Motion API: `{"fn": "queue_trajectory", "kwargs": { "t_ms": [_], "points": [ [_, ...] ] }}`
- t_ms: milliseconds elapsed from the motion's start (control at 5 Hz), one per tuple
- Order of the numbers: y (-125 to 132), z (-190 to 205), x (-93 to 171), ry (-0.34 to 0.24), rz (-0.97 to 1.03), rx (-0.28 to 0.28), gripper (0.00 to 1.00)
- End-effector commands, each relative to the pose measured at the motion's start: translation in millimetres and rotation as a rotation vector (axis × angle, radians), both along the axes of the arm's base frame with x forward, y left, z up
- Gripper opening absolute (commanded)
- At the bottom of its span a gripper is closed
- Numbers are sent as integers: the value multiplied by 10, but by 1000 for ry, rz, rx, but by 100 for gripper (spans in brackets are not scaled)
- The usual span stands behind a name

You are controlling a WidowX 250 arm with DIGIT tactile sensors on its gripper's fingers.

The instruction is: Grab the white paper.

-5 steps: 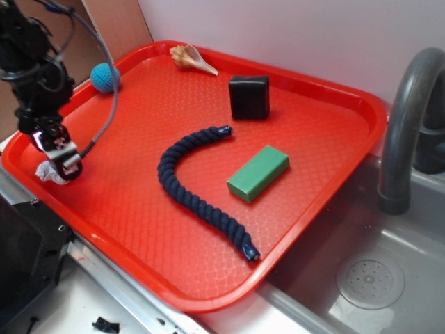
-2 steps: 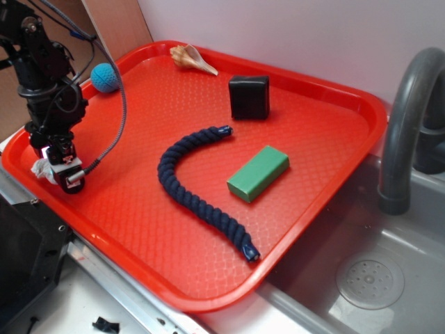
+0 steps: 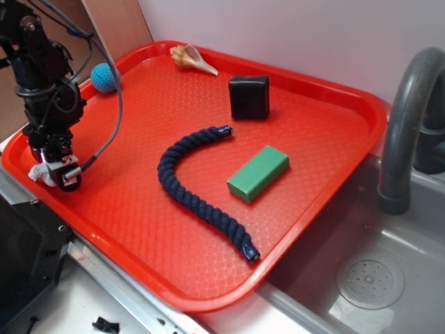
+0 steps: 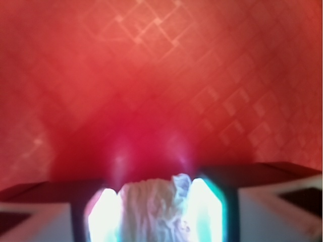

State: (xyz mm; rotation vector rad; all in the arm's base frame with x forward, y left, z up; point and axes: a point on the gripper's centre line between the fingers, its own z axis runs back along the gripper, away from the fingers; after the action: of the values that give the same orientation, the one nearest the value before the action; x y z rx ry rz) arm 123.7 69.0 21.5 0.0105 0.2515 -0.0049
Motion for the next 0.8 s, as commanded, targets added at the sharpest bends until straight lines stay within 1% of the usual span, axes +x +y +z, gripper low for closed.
{"fn": "queue_trajectory", "kwargs": {
  "t_ms": [0,200,400,600],
  "points": [
    [-177,795,442,-161,61,14,0],
    [-512,1304,599,-279,13,-21,0],
    [-742,1685,578,-358,-26,-38,0],
    [-734,1853,440,-433,-16,-30,0]
  ]
}}
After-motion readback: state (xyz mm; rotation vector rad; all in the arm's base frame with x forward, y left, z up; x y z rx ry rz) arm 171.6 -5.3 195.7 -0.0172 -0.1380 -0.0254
